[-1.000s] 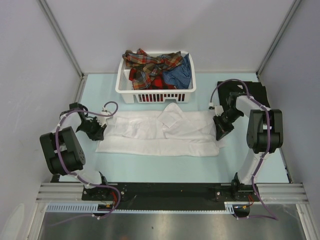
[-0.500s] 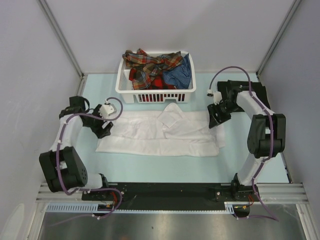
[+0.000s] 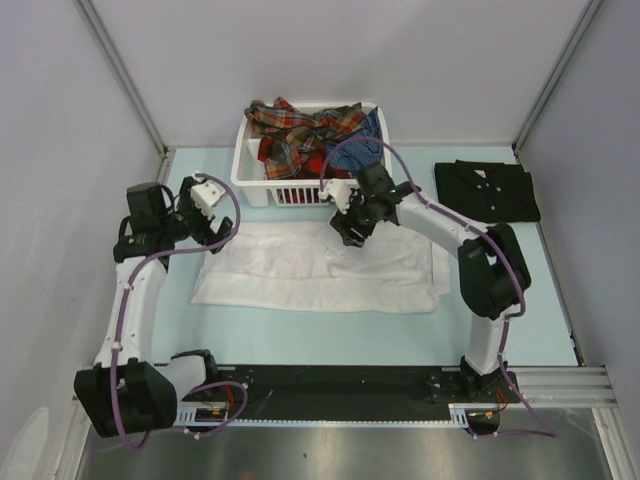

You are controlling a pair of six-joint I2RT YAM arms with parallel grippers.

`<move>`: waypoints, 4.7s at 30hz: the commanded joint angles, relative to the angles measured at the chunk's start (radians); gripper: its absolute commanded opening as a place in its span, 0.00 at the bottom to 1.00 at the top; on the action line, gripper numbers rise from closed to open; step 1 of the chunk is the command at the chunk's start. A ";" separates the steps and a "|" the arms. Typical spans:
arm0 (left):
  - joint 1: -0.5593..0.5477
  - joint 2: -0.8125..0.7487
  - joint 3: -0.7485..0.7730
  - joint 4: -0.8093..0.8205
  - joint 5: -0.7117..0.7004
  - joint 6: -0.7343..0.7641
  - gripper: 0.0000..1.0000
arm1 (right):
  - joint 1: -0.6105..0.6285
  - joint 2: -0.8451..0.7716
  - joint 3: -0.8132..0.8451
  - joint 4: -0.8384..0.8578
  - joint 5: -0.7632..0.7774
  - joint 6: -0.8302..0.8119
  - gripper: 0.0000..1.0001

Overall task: Fold and stack the long sleeve shirts
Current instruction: Fold the shirt

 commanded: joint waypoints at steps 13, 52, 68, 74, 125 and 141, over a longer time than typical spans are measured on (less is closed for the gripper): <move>0.003 -0.109 -0.045 0.073 -0.029 -0.136 0.99 | 0.190 0.303 0.258 0.095 0.244 0.172 0.63; 0.002 -0.078 0.006 0.069 -0.009 -0.142 0.99 | 0.162 0.332 0.280 0.039 0.289 0.183 0.02; 0.003 -0.095 0.052 0.064 0.026 -0.116 0.99 | 0.107 0.237 0.429 -0.148 0.108 0.270 0.00; 0.000 -0.117 0.035 0.073 0.095 -0.113 1.00 | 0.058 0.202 0.429 -0.145 0.000 0.377 0.00; -0.718 0.242 0.231 0.245 -0.554 -0.802 0.00 | 0.023 -0.246 -0.021 0.458 -0.059 1.244 0.20; -0.718 0.029 0.121 0.127 0.161 -0.090 0.14 | -0.111 -0.561 -0.357 0.411 -0.543 0.229 1.00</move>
